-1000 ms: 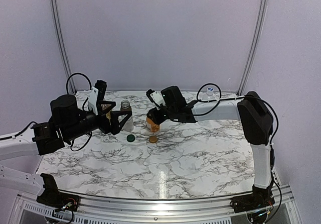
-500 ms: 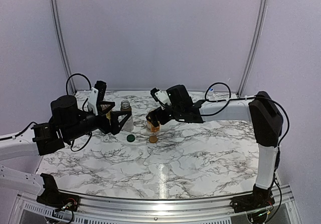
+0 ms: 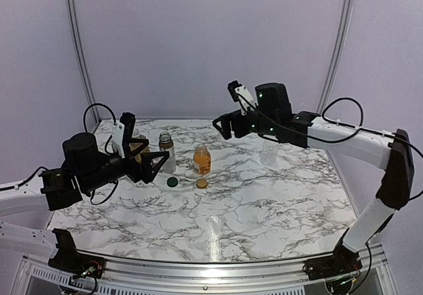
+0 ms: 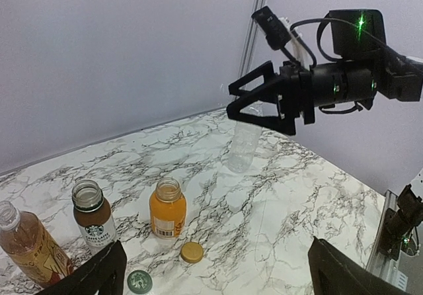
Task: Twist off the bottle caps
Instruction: Pick up the plastic bottle from the center of the board.
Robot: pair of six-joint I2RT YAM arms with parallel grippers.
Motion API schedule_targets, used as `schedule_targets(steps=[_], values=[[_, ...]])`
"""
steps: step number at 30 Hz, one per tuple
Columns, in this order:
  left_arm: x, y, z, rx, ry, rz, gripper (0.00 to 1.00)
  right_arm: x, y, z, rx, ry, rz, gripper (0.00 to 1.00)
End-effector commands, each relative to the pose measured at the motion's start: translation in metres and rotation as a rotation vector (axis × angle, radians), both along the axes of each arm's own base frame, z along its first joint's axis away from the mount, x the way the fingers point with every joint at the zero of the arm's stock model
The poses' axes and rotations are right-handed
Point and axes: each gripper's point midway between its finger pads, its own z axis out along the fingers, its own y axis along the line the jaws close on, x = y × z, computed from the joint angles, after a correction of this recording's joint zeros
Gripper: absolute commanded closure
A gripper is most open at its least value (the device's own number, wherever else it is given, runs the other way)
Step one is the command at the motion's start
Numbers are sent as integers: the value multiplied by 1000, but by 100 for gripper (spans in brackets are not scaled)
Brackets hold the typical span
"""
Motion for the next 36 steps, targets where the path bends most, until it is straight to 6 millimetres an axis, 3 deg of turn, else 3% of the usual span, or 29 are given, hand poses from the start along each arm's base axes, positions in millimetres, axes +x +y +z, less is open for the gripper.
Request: schedule_targets(steps=[1,8,13,17,26,36], values=[[-7,2,18,-85,-44,-29,1,5,-49,32,-39,-40,-172,2],[-9,1,21,-94,-49,-41,1,19,-118,44,-162,-22,-363,1],[-6,-1,21,-83,-54,-33,1,34,-167,37,-234,10,-489,2],[-3,-3,17,-69,-47,-27,1,47,-188,22,-252,57,-518,2],[4,-5,7,-40,-33,-4,1,73,-192,-13,-256,139,-479,9],[6,-7,7,-33,-33,-6,1,91,-190,-34,-254,184,-463,43]])
